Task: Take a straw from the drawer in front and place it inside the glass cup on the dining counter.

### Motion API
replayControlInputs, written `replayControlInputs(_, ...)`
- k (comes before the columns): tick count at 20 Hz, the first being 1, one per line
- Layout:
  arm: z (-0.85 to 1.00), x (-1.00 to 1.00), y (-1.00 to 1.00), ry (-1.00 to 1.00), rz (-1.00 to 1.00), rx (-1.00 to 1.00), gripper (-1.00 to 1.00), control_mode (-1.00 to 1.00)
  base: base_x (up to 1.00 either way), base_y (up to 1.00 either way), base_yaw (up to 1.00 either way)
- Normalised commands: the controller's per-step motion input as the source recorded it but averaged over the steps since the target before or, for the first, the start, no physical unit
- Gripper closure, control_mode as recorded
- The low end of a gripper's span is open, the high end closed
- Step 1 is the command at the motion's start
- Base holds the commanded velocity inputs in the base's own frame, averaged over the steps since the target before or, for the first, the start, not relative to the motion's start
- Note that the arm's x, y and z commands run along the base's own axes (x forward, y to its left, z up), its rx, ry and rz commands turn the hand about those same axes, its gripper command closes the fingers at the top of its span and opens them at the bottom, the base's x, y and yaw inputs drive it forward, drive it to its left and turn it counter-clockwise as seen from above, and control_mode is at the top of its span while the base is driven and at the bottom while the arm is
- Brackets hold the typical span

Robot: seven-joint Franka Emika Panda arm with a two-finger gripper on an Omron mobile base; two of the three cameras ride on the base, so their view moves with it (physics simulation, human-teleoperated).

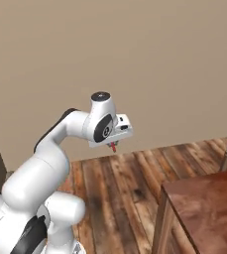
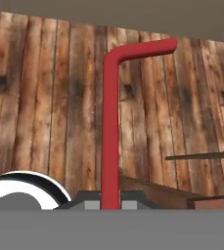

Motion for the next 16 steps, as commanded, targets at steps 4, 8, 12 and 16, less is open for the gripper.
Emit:
replayControlInputs(4,0.0,0.0,0.0,0.0,0.0,0.0,1.0,1.0,0.74,0.5,-0.49)
replayControlInputs(8,0.0,0.0,0.0,0.0,0.0,0.0,1.0,1.0,0.67,0.49,-0.52)
replayControlInputs(12,0.0,0.0,0.0,0.0,0.0,0.0,1.0,1.0,0.56,0.43,-0.55)
replayControlInputs(16,0.0,0.0,0.0,0.0,0.0,0.0,1.0,1.0,0.44,0.33,-0.58)
